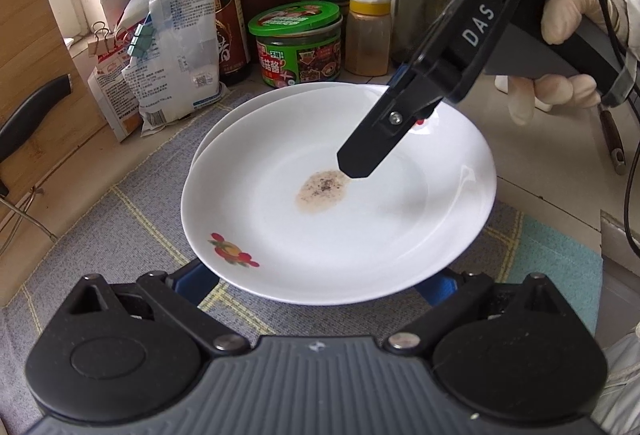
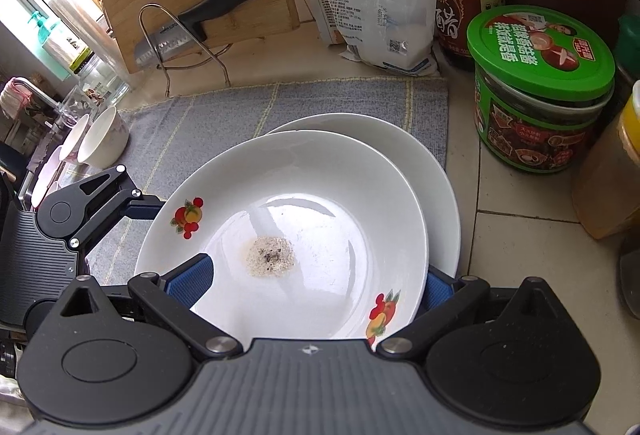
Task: Organize plates and bowls
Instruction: 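Lower the stained plate onto the stack and open the right gripper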
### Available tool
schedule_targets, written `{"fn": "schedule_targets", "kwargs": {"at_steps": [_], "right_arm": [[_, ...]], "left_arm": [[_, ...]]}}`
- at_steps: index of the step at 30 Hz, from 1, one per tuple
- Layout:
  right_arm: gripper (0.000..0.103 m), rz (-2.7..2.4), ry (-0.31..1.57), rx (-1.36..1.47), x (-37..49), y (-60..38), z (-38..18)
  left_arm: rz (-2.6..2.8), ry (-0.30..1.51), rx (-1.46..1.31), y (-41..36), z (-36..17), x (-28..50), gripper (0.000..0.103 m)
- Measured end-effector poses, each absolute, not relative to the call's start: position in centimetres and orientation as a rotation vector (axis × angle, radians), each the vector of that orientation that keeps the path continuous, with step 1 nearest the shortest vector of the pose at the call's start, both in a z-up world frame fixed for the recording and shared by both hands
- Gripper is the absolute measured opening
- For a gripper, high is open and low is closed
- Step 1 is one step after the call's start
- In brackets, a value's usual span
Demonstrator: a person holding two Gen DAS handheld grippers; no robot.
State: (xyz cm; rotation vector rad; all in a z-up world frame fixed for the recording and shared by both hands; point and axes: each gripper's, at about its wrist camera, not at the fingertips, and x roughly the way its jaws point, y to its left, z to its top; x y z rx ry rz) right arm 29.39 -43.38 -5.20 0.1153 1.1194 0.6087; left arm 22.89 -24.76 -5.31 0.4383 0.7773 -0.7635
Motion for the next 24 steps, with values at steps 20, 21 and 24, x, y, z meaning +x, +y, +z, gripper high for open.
{"fn": "schedule_targets", "kwargs": {"at_steps": [20,21,24], "right_arm": [[0.103,0.579,1.114,0.111,28.1,-43.7,-4.0],[0.103,0.577,1.113,0.110,28.1,-43.7,-4.0],[0.103,0.566,1.114,0.111,27.9,-43.7,-3.8]], "left_arm": [[-0.758,0.757,0.460,-24.5,-5.2,22.8,0.101],[-0.758,0.755,0.461,-24.5,-5.2,22.8,0.101],[-0.758,0.751,0.461,-24.6,-5.2,22.8,0.101]]}}
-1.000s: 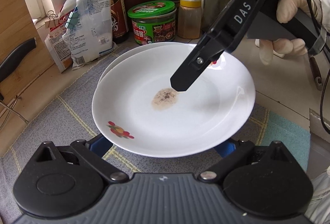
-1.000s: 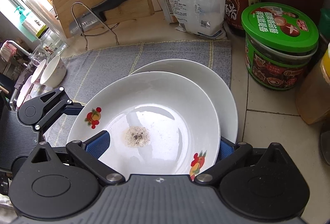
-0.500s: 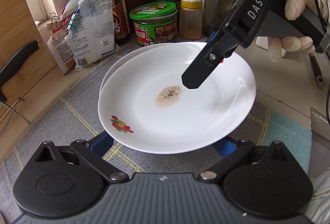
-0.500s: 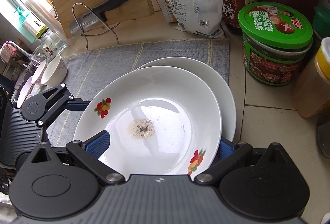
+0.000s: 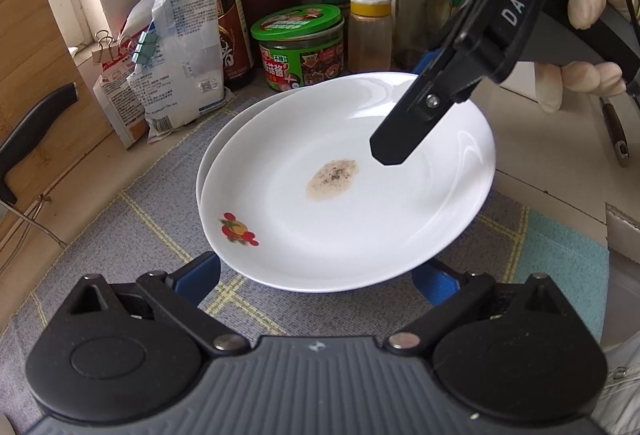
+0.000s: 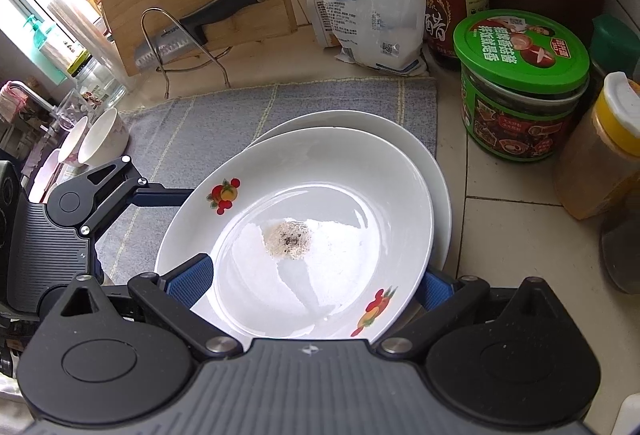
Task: Organize plates and bowls
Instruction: 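Lower the stained plate onto the stack and open the right gripper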
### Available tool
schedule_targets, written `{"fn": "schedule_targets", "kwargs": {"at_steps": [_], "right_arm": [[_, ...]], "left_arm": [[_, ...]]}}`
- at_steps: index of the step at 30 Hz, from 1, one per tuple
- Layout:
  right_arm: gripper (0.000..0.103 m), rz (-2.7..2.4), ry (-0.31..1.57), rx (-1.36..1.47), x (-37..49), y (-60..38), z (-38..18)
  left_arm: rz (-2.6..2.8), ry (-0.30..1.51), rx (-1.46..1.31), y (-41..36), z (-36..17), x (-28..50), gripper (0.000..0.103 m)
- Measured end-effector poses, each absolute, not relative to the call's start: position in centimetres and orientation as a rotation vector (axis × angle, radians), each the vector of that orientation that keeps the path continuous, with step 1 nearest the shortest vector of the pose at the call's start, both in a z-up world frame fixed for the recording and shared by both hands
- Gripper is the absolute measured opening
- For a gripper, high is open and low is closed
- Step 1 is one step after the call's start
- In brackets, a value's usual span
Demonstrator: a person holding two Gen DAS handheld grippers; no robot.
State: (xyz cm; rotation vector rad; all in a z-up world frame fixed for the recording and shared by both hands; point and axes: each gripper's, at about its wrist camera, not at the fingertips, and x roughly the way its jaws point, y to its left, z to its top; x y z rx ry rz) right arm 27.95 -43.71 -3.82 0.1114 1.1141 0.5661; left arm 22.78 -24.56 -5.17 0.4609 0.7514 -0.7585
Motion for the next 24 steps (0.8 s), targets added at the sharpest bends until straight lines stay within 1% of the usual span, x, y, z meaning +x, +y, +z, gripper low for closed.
{"fn": "schedule_targets", "kwargs": {"at_steps": [16,24], "right_arm": [[0.103,0.523,1.117,0.069,26.9,-43.5,-3.3],[0.103,0.488,1.125,-0.017,26.2,-42.7,-3.5]], "left_arm": [[-0.757,0.715,0.452,-24.5,-4.8,22.3,0.102],[-0.750,0.687,0.443,-24.0,-4.5,21.4,0.102]]}}
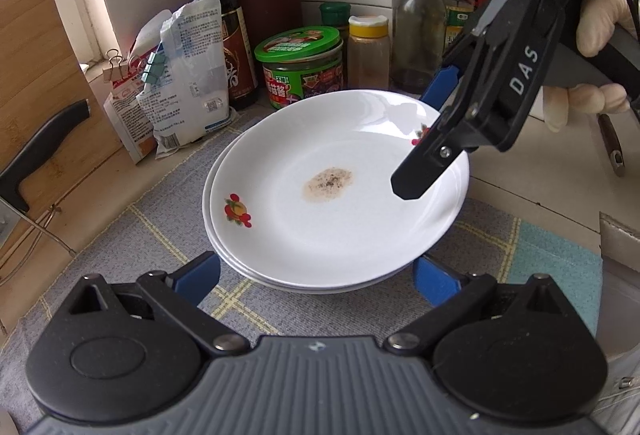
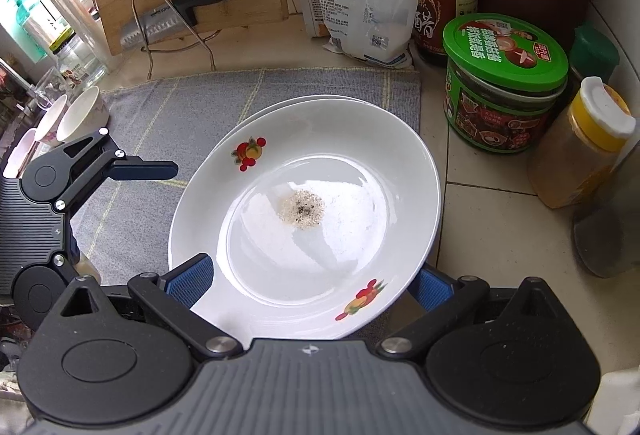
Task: Organize plates and bowls
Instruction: 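Lower the stained plate onto the stack and open the right gripper, then withdraw the right gripper while moving the left gripper toward the white bowls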
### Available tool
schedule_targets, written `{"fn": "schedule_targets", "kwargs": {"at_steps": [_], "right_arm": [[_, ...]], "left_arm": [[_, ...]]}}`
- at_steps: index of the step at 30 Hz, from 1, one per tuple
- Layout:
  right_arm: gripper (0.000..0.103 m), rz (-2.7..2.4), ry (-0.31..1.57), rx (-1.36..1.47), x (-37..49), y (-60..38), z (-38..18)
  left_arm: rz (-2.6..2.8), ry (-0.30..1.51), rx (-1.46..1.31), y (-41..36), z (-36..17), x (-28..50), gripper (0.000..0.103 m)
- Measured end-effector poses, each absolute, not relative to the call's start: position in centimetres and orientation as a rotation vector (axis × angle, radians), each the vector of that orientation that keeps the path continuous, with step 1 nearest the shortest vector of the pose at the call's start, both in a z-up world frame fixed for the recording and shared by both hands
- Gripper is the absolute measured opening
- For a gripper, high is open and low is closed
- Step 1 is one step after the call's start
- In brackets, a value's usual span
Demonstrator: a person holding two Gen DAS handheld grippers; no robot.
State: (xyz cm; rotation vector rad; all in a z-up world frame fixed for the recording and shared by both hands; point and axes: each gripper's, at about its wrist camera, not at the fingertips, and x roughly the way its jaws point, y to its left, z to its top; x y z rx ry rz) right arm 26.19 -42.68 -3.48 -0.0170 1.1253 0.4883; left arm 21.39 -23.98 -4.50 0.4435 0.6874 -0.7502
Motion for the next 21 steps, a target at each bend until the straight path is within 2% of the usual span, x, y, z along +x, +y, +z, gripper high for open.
{"fn": "schedule_targets", "kwargs": {"at_steps": [7,21], "right_arm": [[0.103,0.468,1.097,-0.085,25.5,-42.3,-2.9],[0.103,0.505,0.721,-0.320,22.3,-37.7,0.8]], "left_arm": [[-0.717,0.637,0.394,-23.1,-3.3,20.6,0.102],[-0.445,0.553,0.267,-17.9,-0.3,15.7,0.102]]}}
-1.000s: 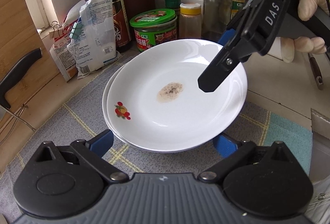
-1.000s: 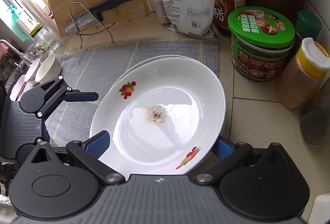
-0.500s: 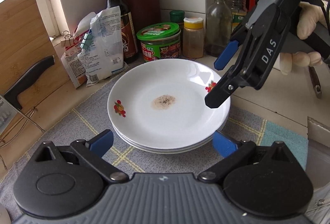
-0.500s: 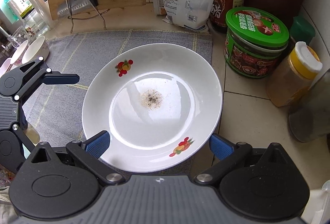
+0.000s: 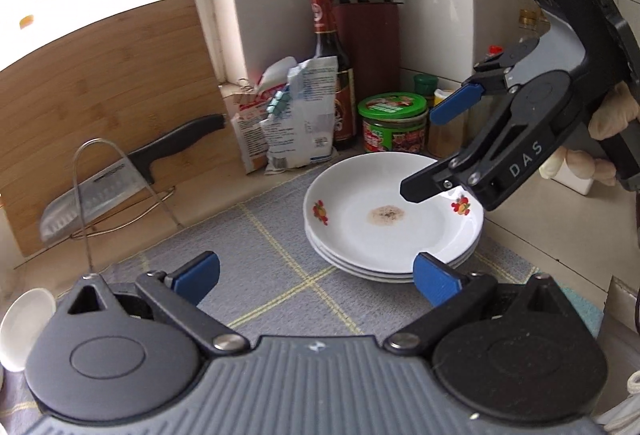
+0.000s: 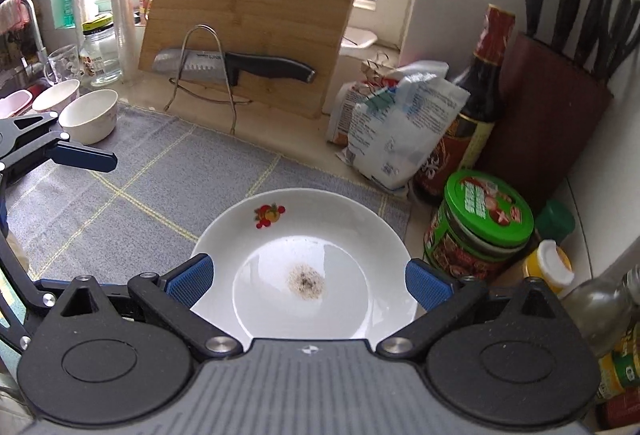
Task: Organize plates and bowls
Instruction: 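Withdraw the right gripper while moving the left gripper toward the white bowls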
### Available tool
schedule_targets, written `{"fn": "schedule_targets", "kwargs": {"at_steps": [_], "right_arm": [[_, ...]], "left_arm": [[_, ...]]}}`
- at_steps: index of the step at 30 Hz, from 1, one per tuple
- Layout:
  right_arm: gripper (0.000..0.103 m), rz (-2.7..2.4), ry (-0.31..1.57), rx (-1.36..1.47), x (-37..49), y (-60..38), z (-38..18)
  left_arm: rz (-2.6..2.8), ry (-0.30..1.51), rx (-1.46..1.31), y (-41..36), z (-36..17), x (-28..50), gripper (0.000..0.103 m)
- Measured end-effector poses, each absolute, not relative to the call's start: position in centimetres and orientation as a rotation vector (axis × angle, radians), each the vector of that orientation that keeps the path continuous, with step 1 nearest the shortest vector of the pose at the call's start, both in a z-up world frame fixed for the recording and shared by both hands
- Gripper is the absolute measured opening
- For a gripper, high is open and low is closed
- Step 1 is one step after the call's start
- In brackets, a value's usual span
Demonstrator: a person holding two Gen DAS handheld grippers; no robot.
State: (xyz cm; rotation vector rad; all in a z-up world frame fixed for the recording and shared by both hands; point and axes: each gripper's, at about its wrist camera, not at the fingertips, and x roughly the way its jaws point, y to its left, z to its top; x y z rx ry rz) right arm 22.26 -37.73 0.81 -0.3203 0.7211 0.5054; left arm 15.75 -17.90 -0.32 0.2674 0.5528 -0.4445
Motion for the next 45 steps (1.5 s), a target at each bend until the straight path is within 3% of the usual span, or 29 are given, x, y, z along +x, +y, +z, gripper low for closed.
{"fn": "schedule_targets", "kwargs": {"at_steps": [18,45], "right_arm": [[0.103,0.689,0.714,-0.308,16.4,-24.1,-1.5],[0.103,0.866,0.819,-0.386,11.9,-1.6,-8.2]], "left_arm": [[-0.315,0.640,0.150,-3.8,-0.8,9.0,0.102],[-0.185,0.707,0.132,15.4,-3.0,9.0,0.102]]}}
